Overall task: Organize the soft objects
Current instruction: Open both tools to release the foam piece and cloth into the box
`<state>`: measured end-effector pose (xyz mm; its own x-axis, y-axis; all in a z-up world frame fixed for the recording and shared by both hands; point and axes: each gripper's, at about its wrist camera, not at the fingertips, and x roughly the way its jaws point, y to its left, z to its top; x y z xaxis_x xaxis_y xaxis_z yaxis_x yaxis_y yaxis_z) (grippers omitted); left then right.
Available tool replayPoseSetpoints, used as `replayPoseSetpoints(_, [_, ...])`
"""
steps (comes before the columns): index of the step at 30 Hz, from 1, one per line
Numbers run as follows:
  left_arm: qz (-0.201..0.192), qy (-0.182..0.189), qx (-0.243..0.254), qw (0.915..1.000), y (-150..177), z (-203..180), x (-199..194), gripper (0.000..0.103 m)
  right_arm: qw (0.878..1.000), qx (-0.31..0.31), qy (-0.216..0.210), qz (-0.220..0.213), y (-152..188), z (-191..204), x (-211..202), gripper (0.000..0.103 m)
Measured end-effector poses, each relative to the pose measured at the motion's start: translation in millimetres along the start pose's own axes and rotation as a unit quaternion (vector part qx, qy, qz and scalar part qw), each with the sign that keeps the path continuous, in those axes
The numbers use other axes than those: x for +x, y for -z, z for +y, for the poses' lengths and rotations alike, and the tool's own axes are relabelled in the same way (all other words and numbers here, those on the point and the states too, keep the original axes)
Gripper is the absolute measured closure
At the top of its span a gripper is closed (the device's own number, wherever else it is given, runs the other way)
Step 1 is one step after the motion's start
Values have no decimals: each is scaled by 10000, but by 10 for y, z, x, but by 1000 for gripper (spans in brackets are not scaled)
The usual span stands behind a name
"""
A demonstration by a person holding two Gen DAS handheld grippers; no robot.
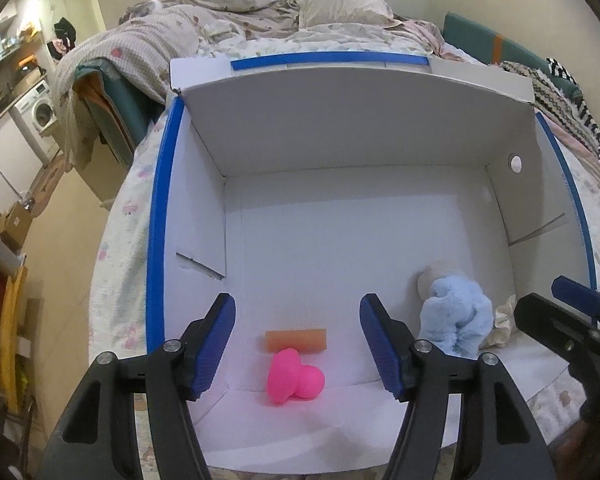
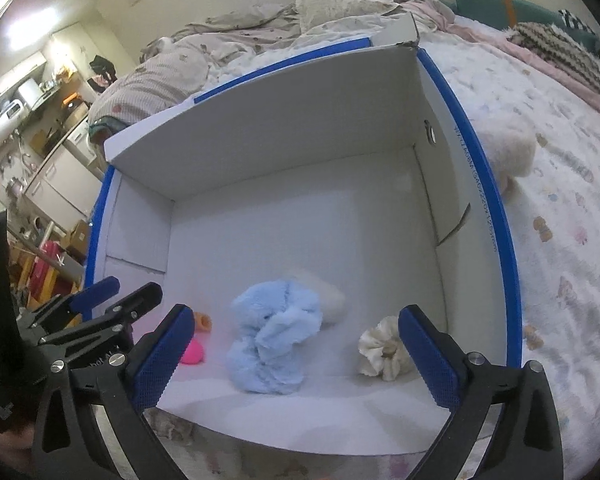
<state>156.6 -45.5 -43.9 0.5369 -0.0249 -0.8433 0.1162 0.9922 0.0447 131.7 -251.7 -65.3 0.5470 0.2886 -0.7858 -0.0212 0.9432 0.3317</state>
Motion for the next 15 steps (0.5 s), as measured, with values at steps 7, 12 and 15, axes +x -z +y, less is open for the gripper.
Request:
replayPoseSetpoints(7, [-82, -102, 71, 9999, 36, 11, -97, 41, 9991, -349, 241, -48, 35, 182, -106, 0])
replayPoseSetpoints(12, [-159, -140, 19, 9998, 65, 74, -200, 41, 9987, -476, 145, -100, 85, 254, -194, 0])
replayPoseSetpoints(15, [-204, -133, -65, 9997, 95, 130, -288, 41, 9993, -371, -67, -65, 131, 231, -226, 0])
